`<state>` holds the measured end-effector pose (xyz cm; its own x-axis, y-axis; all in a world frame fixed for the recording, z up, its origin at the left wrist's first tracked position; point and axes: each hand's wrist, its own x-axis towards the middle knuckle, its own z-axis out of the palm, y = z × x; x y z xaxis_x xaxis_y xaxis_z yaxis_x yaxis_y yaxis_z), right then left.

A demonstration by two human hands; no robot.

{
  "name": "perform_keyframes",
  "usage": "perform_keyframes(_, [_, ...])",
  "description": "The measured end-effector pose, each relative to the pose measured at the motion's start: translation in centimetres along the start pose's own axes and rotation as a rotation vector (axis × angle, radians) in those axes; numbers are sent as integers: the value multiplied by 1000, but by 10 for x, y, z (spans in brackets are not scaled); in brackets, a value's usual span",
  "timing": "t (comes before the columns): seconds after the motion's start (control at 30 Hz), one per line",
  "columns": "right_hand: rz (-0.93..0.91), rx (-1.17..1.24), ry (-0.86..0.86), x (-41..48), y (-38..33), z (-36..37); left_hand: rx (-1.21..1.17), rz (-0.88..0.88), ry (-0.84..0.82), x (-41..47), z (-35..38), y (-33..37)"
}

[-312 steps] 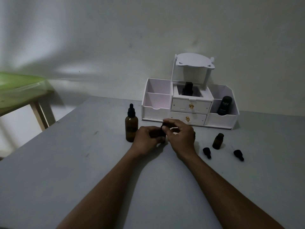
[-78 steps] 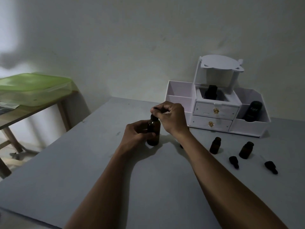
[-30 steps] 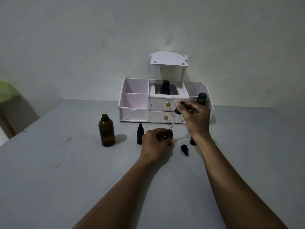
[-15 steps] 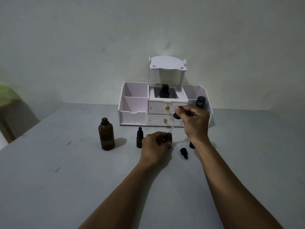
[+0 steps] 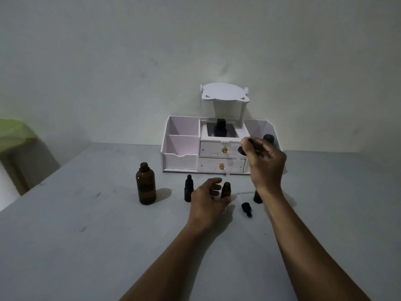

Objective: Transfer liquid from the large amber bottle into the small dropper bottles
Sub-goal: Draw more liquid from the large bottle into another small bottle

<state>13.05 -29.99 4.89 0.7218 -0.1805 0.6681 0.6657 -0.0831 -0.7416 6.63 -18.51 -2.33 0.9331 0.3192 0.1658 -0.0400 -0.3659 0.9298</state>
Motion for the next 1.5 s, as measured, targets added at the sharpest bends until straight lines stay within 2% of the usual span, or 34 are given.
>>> perform_keyframes(0.1, [-18, 21, 70, 5, -3, -2, 40, 61, -16, -6, -15, 3])
perform_keyframes(0.23, [-35, 78, 123, 6, -13, -1, -52, 194, 80, -25, -53, 14])
perform_keyframes(0.37, [-37, 194, 95, 3, -35, 18, -191, 311, 375, -34, -110, 19])
perform_keyframes(0.43, [-49, 245, 35, 0, -48, 37, -225, 310, 525, -28, -140, 12])
perform_keyframes(0.5, [-73, 281, -27, -4, -62, 58, -244, 264, 604, -14, -165, -3])
perform_keyframes(0.57, [-77, 338, -77, -8, -73, 81, -298, 195, 584, -2, -183, -21])
perform_keyframes(0.77, [-53, 395, -151, -20, -77, 131, -453, 7, 299, 9, -185, -60])
perform_keyframes(0.9, [-25, 363, -208, -29, -66, 145, -457, 15, 158, 11, -185, -61])
perform_keyframes(1.0, [-13, 333, -241, -32, -59, 150, -491, 31, 142, 10, -184, -61])
perform_keyframes(1.2, [-13, 258, -330, -40, -55, 158, -295, 42, 133, 14, -186, -67])
perform_keyframes(1.5, [-26, 53, -598, -60, -37, 173, -263, 33, 134, 11, -185, -64])
